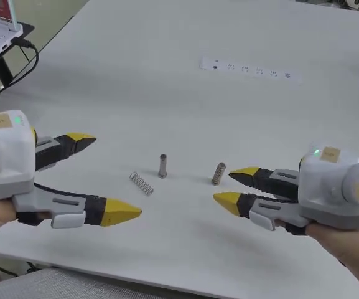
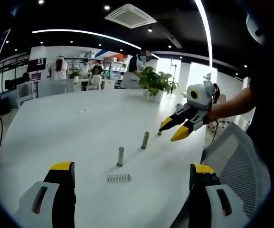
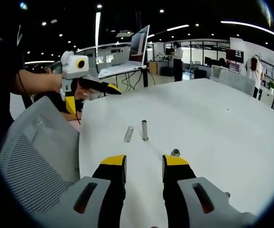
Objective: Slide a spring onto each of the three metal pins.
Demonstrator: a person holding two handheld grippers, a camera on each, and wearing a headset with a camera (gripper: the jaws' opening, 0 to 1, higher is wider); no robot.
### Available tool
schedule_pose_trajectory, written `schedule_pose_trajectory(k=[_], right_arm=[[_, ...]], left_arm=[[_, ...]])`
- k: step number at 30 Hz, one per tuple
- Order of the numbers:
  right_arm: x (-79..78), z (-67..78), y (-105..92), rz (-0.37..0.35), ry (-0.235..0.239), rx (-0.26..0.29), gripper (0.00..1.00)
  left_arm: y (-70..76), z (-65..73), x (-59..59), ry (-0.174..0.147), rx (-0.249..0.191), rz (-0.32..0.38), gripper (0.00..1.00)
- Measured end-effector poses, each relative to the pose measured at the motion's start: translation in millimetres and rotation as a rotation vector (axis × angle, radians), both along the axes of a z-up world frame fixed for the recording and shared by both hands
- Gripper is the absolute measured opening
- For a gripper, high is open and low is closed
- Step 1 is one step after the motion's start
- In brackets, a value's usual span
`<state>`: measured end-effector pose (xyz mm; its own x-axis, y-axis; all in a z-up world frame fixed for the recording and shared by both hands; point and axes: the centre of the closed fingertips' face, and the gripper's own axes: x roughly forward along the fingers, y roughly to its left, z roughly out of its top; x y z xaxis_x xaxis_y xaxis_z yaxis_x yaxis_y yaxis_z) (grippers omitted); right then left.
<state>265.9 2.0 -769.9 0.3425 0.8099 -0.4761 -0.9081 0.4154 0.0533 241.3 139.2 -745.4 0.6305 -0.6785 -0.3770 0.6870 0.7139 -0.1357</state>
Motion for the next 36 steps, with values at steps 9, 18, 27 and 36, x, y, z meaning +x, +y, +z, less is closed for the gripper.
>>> schedule_pose_trajectory(k=[9, 18, 27, 36], right_arm=[[-3.6, 0.7, 24.3, 0.026, 0.014, 0.009, 0.26], [-6.2, -0.7, 55.7, 0.094, 0.017, 0.000, 0.25], [-0.3, -9.1, 78.6, 0.123, 0.038, -0.022, 0.23], [-4.5, -29.8, 100.5, 0.151, 0.088, -0.048, 0.22]], left_arm=[[1.9, 0.6, 0.4, -0.002, -0.001, 0.009, 0.98], [3.6, -2.7, -3.5, 0.009, 0.003, 0.008, 0.98], [7.9, -0.5, -2.5, 0.003, 0.003, 0.017, 0.98], [11.2, -2.1, -2.2, 0.004, -0.002, 0.031, 0.98]])
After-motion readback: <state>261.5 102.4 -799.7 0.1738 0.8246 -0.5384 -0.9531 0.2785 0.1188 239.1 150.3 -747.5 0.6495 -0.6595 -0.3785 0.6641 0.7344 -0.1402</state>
